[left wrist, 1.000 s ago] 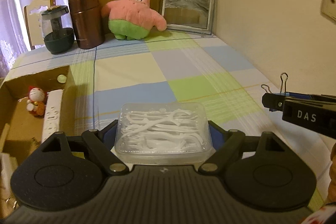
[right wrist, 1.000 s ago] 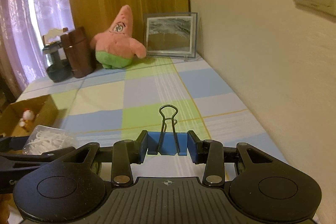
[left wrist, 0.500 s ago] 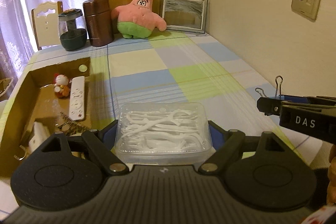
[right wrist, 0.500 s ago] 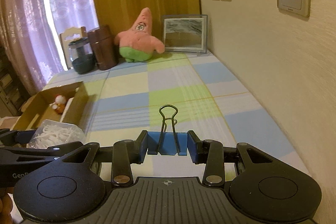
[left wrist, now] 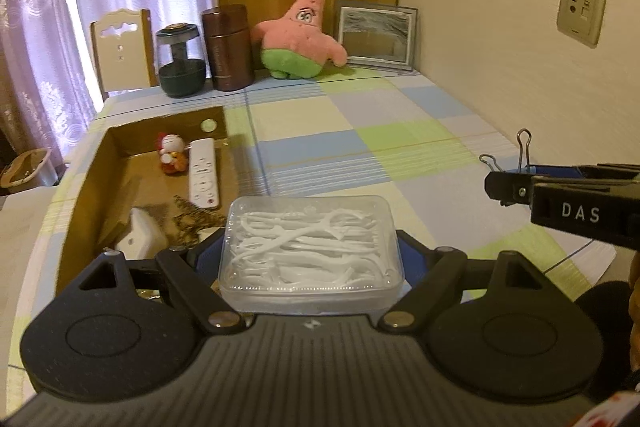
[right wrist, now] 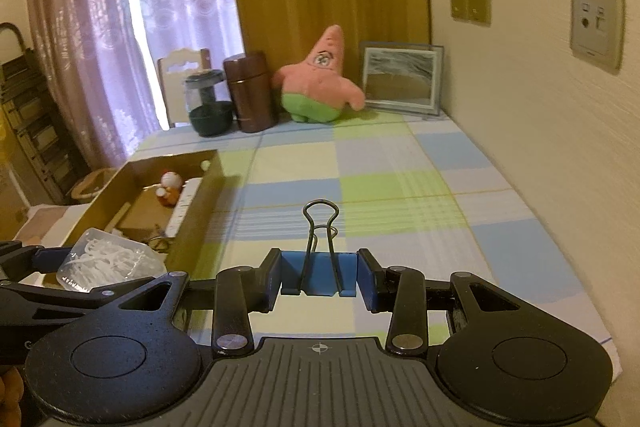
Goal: Organize rigid objects
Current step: 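Carry the floss box with the left tool to the box while the right tool carries the clip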
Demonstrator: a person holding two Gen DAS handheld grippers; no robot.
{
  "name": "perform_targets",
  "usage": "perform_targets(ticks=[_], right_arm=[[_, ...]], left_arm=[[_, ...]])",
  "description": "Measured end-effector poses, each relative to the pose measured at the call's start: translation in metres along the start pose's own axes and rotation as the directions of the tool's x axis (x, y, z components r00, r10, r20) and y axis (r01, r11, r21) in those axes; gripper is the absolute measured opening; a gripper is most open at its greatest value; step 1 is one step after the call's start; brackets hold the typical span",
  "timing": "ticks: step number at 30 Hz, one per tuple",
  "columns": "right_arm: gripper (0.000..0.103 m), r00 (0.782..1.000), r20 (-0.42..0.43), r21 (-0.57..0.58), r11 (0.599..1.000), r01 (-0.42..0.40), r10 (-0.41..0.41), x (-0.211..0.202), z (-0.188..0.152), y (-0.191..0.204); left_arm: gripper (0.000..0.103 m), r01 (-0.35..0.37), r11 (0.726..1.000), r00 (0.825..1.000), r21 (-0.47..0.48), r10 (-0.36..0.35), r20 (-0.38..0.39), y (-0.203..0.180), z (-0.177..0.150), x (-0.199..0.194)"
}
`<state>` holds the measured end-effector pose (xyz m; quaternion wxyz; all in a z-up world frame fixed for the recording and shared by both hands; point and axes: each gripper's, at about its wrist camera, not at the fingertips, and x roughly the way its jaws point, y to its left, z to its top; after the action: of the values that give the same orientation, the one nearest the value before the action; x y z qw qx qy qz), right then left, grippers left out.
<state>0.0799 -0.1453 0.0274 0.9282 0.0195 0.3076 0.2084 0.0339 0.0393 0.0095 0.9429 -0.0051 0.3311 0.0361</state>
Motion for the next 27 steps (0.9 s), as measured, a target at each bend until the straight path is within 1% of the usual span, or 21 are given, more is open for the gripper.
perform_targets(ticks=[13, 19, 27], right_arm=[[0.036, 0.996, -0.013, -0.063, 0.994, -0.092, 0.091, 0.011, 0.000, 0.043], [0.036, 0.991, -0.026, -0.103, 0.986, -0.133, 0.131, 0.020, -0.002, 0.065], [0.036, 0.985, -0.048, -0.142, 0.975, -0.170, 0.165, 0.038, 0.001, 0.089]], left_arm=[[0.083, -0.092, 0.995, 0.996, -0.028, 0.092, 0.004, 0.051, -0.003, -0.020], [0.083, -0.117, 0.992, 0.993, -0.044, 0.117, -0.015, 0.072, -0.006, -0.021], [0.083, -0.133, 0.990, 0.991, -0.051, 0.131, -0.037, 0.093, -0.009, -0.014]])
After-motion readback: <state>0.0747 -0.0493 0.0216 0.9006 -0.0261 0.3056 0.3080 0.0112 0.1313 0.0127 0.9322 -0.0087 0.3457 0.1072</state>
